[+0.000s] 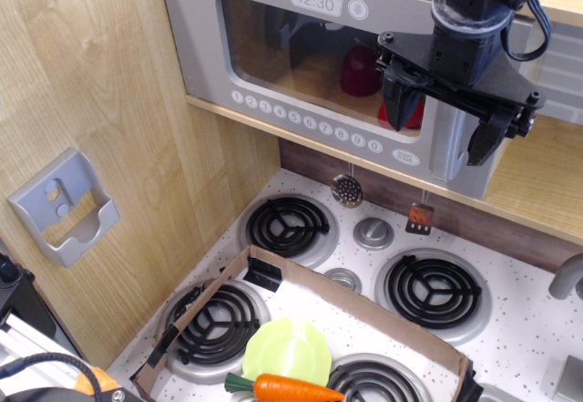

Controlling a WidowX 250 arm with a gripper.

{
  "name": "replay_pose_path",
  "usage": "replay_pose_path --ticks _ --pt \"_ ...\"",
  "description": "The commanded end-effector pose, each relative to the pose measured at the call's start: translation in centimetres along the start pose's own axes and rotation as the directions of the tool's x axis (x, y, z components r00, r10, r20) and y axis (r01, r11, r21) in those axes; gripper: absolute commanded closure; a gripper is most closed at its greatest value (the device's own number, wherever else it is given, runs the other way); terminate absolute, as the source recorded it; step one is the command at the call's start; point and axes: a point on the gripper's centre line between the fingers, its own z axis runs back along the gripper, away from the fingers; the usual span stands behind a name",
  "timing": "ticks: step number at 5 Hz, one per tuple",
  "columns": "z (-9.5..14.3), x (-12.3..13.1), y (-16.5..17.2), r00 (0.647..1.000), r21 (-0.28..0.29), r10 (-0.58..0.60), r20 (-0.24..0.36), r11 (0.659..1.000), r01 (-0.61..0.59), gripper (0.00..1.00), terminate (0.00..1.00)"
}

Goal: Open microwave

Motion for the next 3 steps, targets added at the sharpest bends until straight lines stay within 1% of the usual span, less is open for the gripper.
replay_pose_path --ticks 1,2,3 --pt "0.8 1.9 0.1 0.998 -0.016 0.012 0.060 1.000 -0.011 0.00 0.00" --pt "0.8 2.5 0.3 0.997 -0.014 0.002 0.073 1.000 -0.001 0.00 0.00" --pt "0.8 3.0 0.5 0.998 -0.018 0.006 0.066 1.000 -0.005 0.00 0.00"
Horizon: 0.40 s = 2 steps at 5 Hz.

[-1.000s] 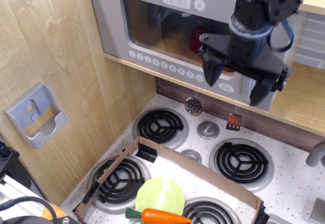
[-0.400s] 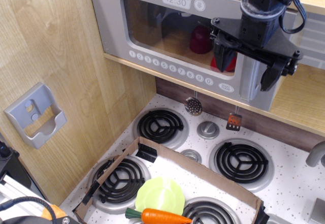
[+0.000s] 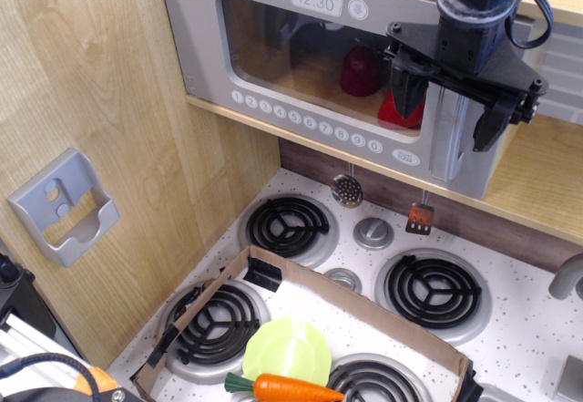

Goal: Open microwave

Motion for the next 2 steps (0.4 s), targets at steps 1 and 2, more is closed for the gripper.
replay_pose_path --ticks 1,2 --pt "1.19 1.28 0.07 0.999 0.012 0.015 0.040 1.000 -0.015 1.00 0.00" --pt "0.92 0.96 -0.06 0.999 0.007 0.026 0.033 1.000 -0.026 1.00 0.00"
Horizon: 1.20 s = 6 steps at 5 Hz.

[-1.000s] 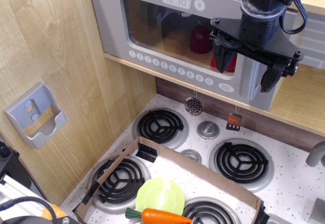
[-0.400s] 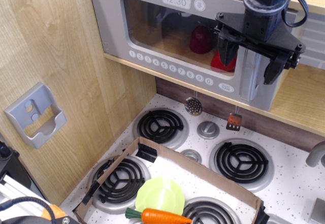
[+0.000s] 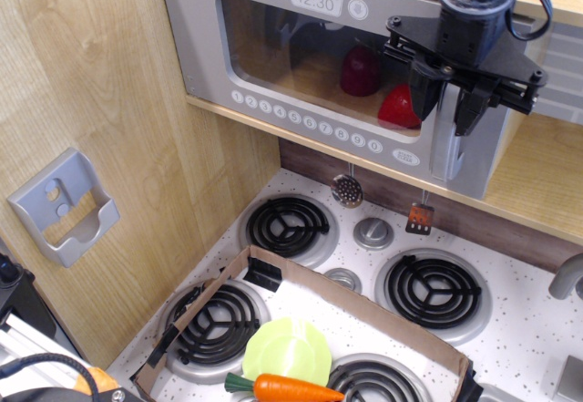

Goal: Open microwave

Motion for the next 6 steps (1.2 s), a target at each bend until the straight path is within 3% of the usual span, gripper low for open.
replay_pose_path --ticks 1,3,4,5,6 --pt "0.8 -1.0 -0.6 0.998 -0.022 0.056 0.008 0.998 -0.056 1.00 0.00" --pt "0.5 -5.2 -1.6 0.985 -0.032 0.167 -0.047 0.985 -0.168 1.00 0.00" --pt "0.9 -7.0 -2.6 0.973 -0.006 0.225 -0.044 0.974 -0.225 0.00 0.00" --pt "0.5 -10.1 -5.8 0.944 0.017 0.330 0.027 0.944 -0.330 0.00 0.00" --pt "-1.0 -12.1 -9.2 0.924 0.008 0.379 0.050 0.925 -0.379 0.00 0.00"
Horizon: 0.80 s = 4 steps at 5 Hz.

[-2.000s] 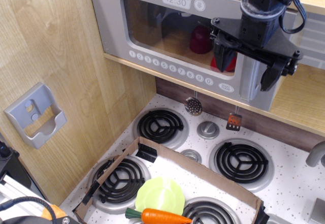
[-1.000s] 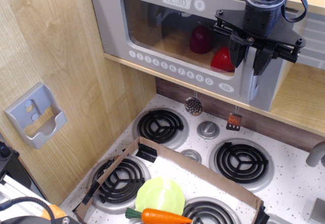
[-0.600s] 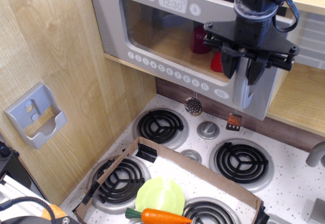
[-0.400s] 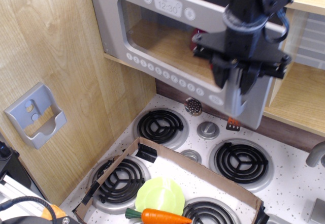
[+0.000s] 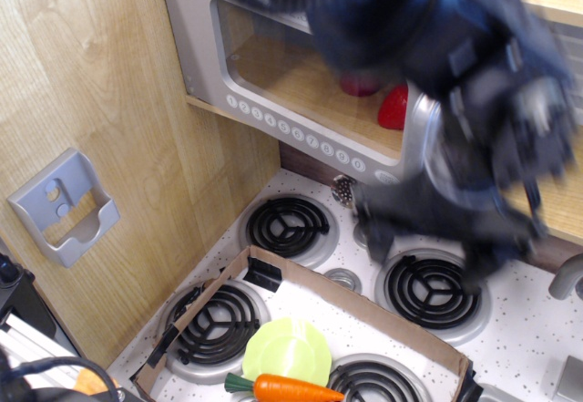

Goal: Open microwave

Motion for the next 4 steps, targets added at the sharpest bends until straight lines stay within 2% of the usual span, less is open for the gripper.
replay_pose_path --ticks 1,2,3,4 --pt "-0.4 -2.5 -5.4 0.996 -0.052 -0.080 0.025 0.995 0.082 0.00 0.00" --pt "-0.6 -1.0 -6.8 0.971 -0.074 -0.234 0.048 0.969 0.237 0.00 0.00" --pt "-0.6 1.1 -7.8 0.952 -0.092 -0.301 0.057 0.948 0.305 0.00 0.00" --pt "-0.7 3.4 -8.8 0.912 -0.100 -0.399 0.097 0.907 0.408 0.00 0.00"
